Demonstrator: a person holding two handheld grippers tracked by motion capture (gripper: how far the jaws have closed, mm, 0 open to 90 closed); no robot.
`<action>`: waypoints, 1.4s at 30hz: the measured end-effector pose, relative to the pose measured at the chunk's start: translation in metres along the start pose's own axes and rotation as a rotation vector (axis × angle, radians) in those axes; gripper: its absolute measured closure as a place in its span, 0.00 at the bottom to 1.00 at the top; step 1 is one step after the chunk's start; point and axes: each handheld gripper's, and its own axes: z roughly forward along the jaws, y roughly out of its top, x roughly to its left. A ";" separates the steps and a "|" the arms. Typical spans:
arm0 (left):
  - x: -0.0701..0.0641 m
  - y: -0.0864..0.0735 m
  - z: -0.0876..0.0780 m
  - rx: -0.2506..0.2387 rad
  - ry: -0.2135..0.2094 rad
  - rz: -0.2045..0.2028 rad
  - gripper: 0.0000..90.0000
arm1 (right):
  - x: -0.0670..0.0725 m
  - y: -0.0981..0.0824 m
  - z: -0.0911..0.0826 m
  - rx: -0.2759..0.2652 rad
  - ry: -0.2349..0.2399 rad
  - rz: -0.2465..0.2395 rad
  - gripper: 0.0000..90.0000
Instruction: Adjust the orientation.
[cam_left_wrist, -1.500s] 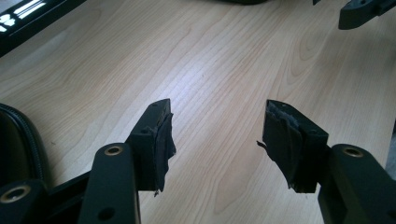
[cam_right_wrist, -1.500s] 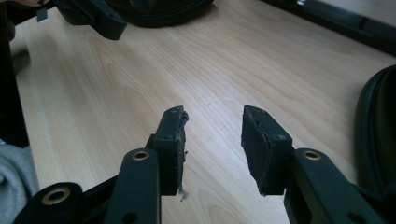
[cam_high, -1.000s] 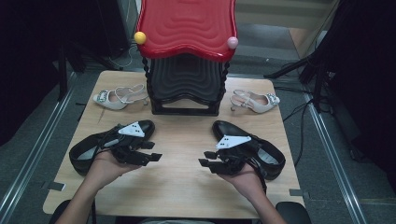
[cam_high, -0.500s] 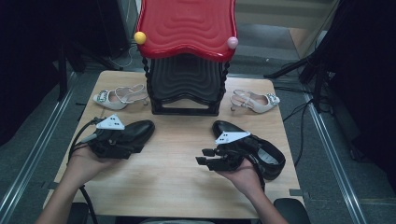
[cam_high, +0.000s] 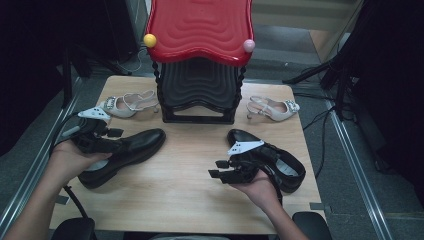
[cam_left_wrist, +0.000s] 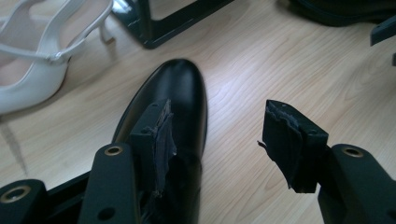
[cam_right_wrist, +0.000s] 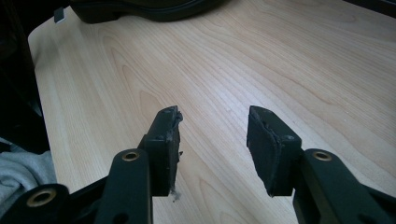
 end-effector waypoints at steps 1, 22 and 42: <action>0.004 -0.003 -0.001 0.018 0.009 0.008 0.48 | 0.000 0.000 0.000 0.002 -0.001 -0.003 0.61; 0.065 -0.061 -0.009 0.116 0.036 -0.042 0.47 | -0.002 0.001 0.004 0.003 -0.013 0.008 0.57; 0.080 -0.061 0.034 0.153 -0.015 -0.028 0.79 | -0.005 0.000 0.007 0.022 -0.015 0.012 0.58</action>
